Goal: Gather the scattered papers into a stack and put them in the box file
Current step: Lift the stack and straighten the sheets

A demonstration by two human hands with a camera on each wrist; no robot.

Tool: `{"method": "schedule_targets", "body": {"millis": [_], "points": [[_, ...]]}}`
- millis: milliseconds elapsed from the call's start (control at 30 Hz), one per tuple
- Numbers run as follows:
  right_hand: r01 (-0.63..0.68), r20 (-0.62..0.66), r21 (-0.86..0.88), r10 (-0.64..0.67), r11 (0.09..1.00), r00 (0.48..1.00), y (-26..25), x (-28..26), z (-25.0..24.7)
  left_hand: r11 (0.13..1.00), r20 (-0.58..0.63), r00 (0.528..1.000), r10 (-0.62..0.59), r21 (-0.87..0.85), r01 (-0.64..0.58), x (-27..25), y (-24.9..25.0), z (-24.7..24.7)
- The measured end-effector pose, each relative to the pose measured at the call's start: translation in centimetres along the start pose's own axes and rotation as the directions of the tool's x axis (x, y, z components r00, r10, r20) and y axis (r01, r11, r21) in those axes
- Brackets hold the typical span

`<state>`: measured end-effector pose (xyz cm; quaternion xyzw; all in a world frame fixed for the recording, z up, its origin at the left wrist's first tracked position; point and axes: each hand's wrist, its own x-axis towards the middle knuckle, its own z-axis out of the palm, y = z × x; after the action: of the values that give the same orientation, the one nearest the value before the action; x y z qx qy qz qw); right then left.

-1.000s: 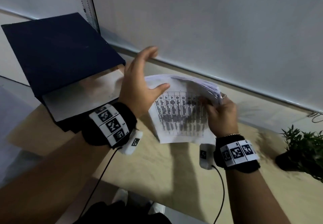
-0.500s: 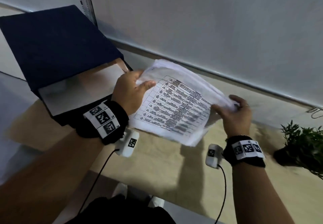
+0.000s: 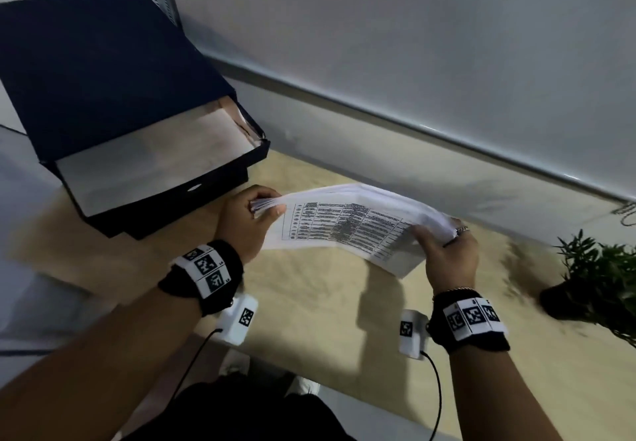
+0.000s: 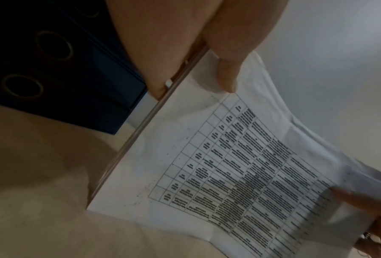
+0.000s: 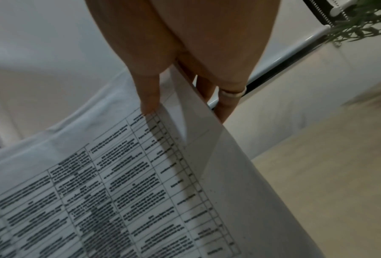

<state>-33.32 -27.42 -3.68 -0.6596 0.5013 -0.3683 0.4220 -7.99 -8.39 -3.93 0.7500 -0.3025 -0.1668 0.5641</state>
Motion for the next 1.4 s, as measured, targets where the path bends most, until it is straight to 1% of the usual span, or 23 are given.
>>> {"method": "schedule_targets", "body": {"millis": [167,267,367,400,467,533,633,700,766,800,833,866,900,933,966,1000,1066,1100,1133,1200,1266,1333,1400], "points": [[0.028,-0.028,-0.003,-0.029,1.0,0.999,-1.1,0.1,-0.5,0.999,-0.014,0.999,0.04,-0.013,-0.041,0.4,0.5,-0.6],[0.04,0.015,0.001,-0.04,0.999,0.999,-1.5,0.2,-0.4,0.998,0.023,0.998,0.066,0.003,-0.066,0.4,0.8,-0.7],[0.073,0.083,0.014,-0.074,0.997,0.994,-2.0,0.0,0.4,0.992,0.022,0.992,0.122,-0.016,-0.121,0.6,1.3,-0.1],[0.082,0.074,0.014,-0.083,0.997,0.994,-2.1,-0.1,0.6,0.992,0.018,0.993,0.121,-0.03,-0.12,0.7,1.5,0.0],[0.104,0.013,-0.012,-0.104,0.994,0.994,-2.0,-0.2,0.9,0.993,0.005,0.994,0.109,-0.042,-0.108,0.9,1.5,0.1],[0.096,-0.021,-0.014,-0.097,0.995,0.995,-1.9,-0.3,1.0,0.996,-0.023,0.996,0.083,-0.033,-0.084,1.2,1.6,0.1],[0.093,-0.001,0.012,-0.093,0.996,0.996,-1.8,-0.4,1.2,0.999,-0.062,0.997,0.041,-0.023,-0.043,1.6,2.0,-0.1],[0.125,-0.009,-0.051,-0.126,0.991,0.992,-1.9,-0.6,1.1,0.998,-0.063,0.996,0.055,0.043,-0.053,1.8,2.5,-0.1],[0.196,0.005,-0.193,-0.199,0.961,0.98,-2.4,-0.7,1.0,0.986,-0.027,0.996,0.081,0.149,-0.076,2.0,2.9,-0.2],[0.232,0.039,-0.265,-0.23,0.936,0.972,-2.7,-0.8,0.9,0.974,0.009,0.996,0.092,0.209,-0.091,2.0,3.3,-0.3],[0.258,0.085,-0.338,-0.243,0.905,0.966,-3.1,-1.0,0.9,0.953,0.061,0.992,0.108,0.278,-0.121,2.0,3.4,-0.5],[0.283,0.13,-0.438,-0.251,0.854,0.959,-3.4,-1.1,0.9,0.915,0.129,0.981,0.144,0.359,-0.182,2.0,3.5,-0.4],[0.315,0.182,-0.553,-0.258,0.771,0.949,-3.5,-1.1,1.0,0.857,0.208,0.962,0.175,0.449,-0.253,2.1,3.6,-0.3],[0.344,0.23,-0.661,-0.256,0.667,0.939,-3.6,-1.2,1.2,0.786,0.275,0.943,0.189,0.533,-0.313,2.2,3.8,-0.2],[0.362,0.261,-0.731,-0.253,0.578,0.931,-3.8,-1.1,1.3,0.711,0.314,0.931,0.184,0.611,-0.347,2.3,4.1,-0.1],[0.368,0.273,-0.768,-0.253,0.524,0.928,-4.0,-0.9,1.3,0.646,0.333,0.927,0.174,0.672,-0.362,2.4,4.5,-0.1],[0.373,0.27,-0.776,-0.268,0.509,0.925,-4.7,-0.7,1.0,0.565,0.343,0.916,0.208,0.722,-0.399,2.7,5.2,-0.2],[0.366,0.257,-0.775,-0.274,0.515,0.927,-4.9,-0.6,0.8,0.553,0.343,0.911,0.228,0.724,-0.411,2.9,5.5,-0.3],[0.357,0.249,-0.776,-0.268,0.52,0.931,-5.2,-0.6,0.6,0.552,0.347,0.912,0.221,0.726,-0.41,3.0,5.8,-0.3],[0.326,0.275,-0.791,-0.176,0.517,0.945,-5.7,-0.6,0.7,0.537,0.388,0.912,0.13,0.746,-0.394,3.0,5.8,-0.2],[0.331,0.33,-0.811,-0.09,0.482,0.94,-6.0,-0.5,1.1,0.461,0.447,0.893,0.045,0.784,-0.415,2.9,5.6,0.5],[0.343,0.351,-0.814,-0.073,0.469,0.934,-5.8,-0.4,1.5,0.382,0.471,0.88,0.06,0.803,-0.457,2.6,5.7,1.6],[0.323,0.329,-0.821,-0.072,0.471,0.942,-5.8,-0.4,1.8,0.363,0.499,0.863,0.076,0.792,-0.49,2.6,6.0,3.0]]}}
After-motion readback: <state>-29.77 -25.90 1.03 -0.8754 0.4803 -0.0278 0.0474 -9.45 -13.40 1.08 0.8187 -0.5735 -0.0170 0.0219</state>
